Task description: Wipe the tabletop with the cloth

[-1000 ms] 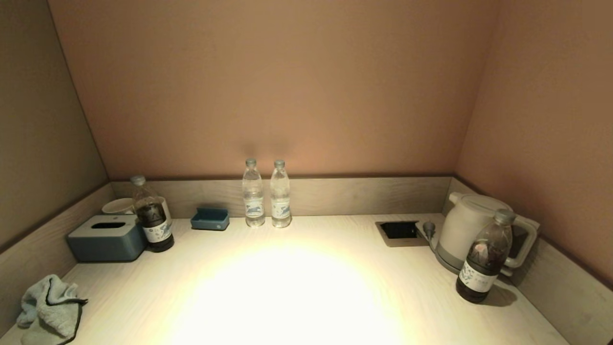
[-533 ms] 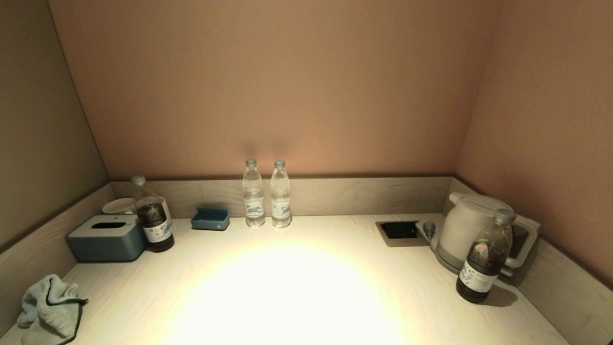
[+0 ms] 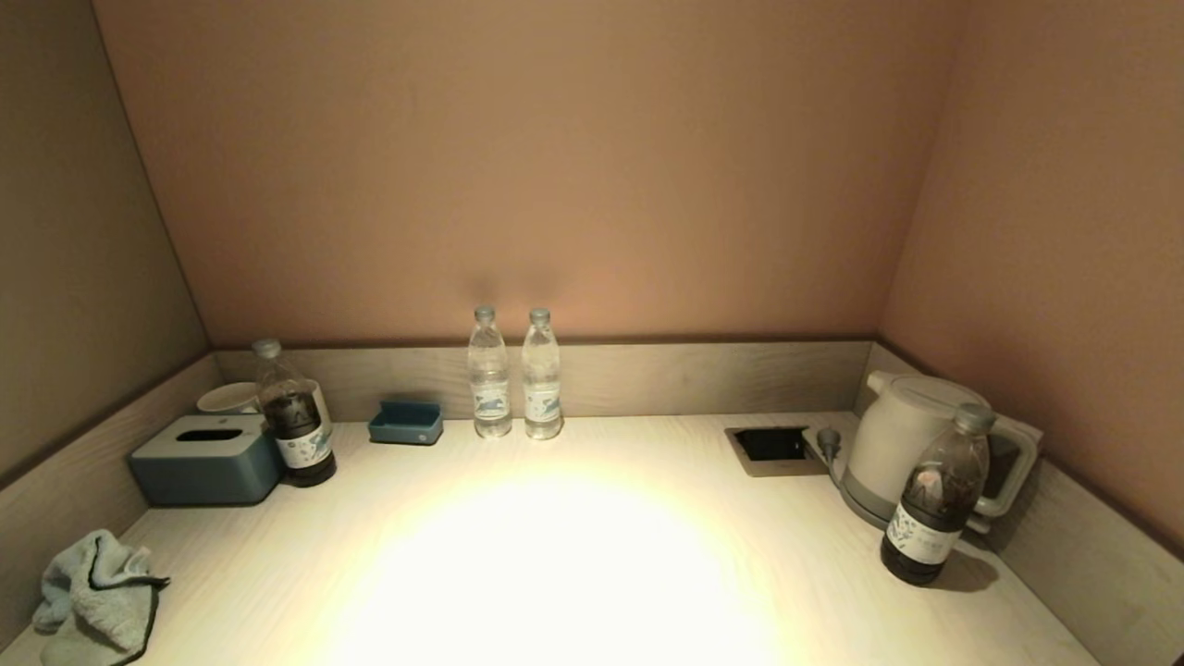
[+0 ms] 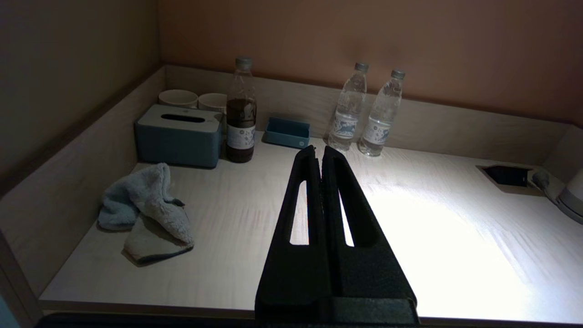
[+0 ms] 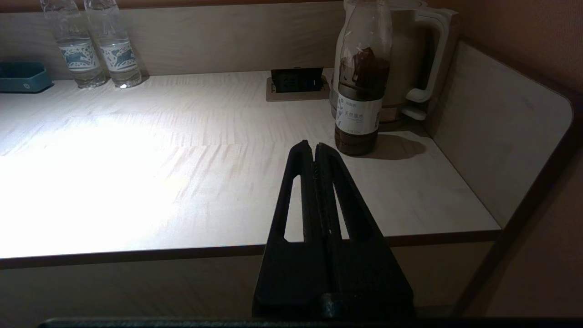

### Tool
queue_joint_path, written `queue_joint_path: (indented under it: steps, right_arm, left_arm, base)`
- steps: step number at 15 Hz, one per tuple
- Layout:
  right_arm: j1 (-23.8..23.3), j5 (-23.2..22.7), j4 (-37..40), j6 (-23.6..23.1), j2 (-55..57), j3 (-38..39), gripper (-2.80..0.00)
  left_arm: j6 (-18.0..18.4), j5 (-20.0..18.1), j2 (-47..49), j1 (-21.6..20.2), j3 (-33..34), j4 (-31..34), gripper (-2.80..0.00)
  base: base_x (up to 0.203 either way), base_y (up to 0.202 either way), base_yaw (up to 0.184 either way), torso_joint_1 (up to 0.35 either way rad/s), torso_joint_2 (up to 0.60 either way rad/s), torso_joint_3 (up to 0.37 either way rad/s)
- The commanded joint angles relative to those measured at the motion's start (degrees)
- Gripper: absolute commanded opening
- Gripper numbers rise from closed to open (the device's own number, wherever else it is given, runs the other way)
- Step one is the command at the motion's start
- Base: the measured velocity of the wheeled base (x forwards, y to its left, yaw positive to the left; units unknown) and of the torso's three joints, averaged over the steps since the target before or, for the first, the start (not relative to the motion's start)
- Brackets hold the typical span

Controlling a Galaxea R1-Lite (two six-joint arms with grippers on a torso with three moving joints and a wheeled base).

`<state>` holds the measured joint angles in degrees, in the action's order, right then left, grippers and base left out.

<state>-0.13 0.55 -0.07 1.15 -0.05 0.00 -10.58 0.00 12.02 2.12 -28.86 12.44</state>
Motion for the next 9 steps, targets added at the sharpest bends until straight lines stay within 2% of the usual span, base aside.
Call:
queue_joint_path:
  steps: [1, 9]
  right_arm:
    - [0.05, -0.02, -0.01, 0.00, 0.05, 0.00, -2.80]
    - [0.04, -0.02, -0.01, 0.00, 0.05, 0.00, -2.80]
  left_arm:
    - [0.38, 0.00, -2.44, -0.62, 0.38, -0.14, -2.80]
    - [1.87, 0.08, -7.46, -1.33, 1.88, -2.86, -2.80]
  base:
    - [0.000, 0.000, 0.000, 0.000, 0.00, 0.000]
    - [0.000, 0.000, 0.000, 0.000, 0.00, 0.000]
